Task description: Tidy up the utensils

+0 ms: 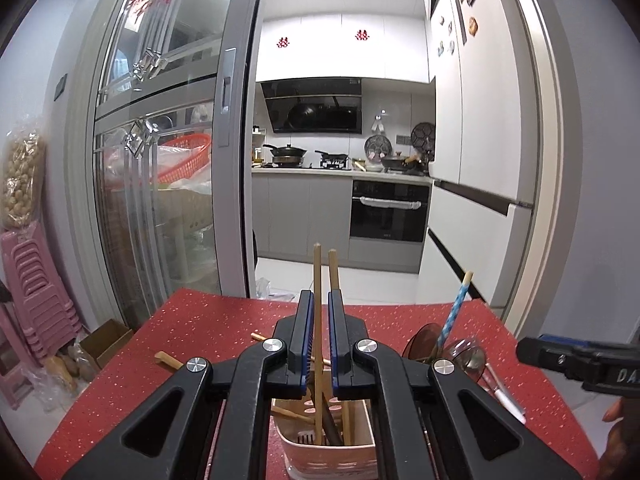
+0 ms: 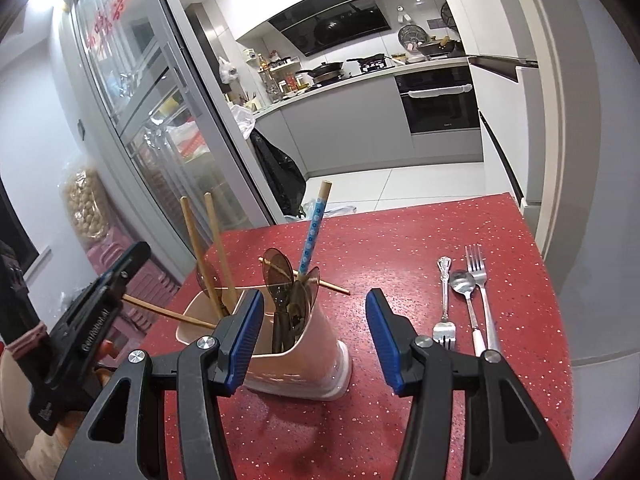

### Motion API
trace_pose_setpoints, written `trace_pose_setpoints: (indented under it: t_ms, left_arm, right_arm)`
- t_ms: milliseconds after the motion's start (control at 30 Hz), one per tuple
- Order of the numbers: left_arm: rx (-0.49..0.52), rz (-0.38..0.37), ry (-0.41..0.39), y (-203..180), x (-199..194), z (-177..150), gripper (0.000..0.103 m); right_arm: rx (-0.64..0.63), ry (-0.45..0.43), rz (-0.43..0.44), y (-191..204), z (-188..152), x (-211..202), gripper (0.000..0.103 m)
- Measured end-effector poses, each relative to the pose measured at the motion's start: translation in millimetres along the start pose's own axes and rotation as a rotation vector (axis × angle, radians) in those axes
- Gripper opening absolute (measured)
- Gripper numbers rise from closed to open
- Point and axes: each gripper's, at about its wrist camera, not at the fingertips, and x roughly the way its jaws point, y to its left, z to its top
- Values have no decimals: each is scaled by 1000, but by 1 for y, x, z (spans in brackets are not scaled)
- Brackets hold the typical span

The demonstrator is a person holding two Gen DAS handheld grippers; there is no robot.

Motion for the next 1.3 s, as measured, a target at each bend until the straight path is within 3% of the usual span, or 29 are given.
trace_pose_setpoints:
  t_ms: [400,433,467,500,567,733,833,900,1067,1300]
  left_arm:
    - [-6,-2,-12,8,-24,2,30]
    - [-10,-2,-16,9,-26,2,35]
    - [-16,1,-20,11,-30,2,94]
    - [-23,20,-16,13,-32,2,103]
    - [-26,30,-48,14,-30,1,103]
    - [-36,34,-27,18,-12,-4,103]
    - [-39,47,6,21,-1,-12,103]
    - [-45,50,32,25,9,-18,103]
    - [-10,105,116,27,20,-36,103]
    - [2,111,172,27,9,-53,103]
  right_arm:
    - [-21,26,-45,10,-2,1,57]
    - [-17,27,-49,10,-2,0,57]
    - [-14,27,-48,10,-3,-1,57]
    - [-11,28,-47,9,-3,-2,57]
    - [-11,27,-48,9,-5,-4,57]
    - [-31,32,-53,17,-6,-3,58]
    - [-45,42,-66,20,-7,-1,68]
    - [-54,55,-73,23,-8,2,81]
    - [-84,78,-125,30,-14,5,82]
    - [-89,55,-138,35,-23,0,103]
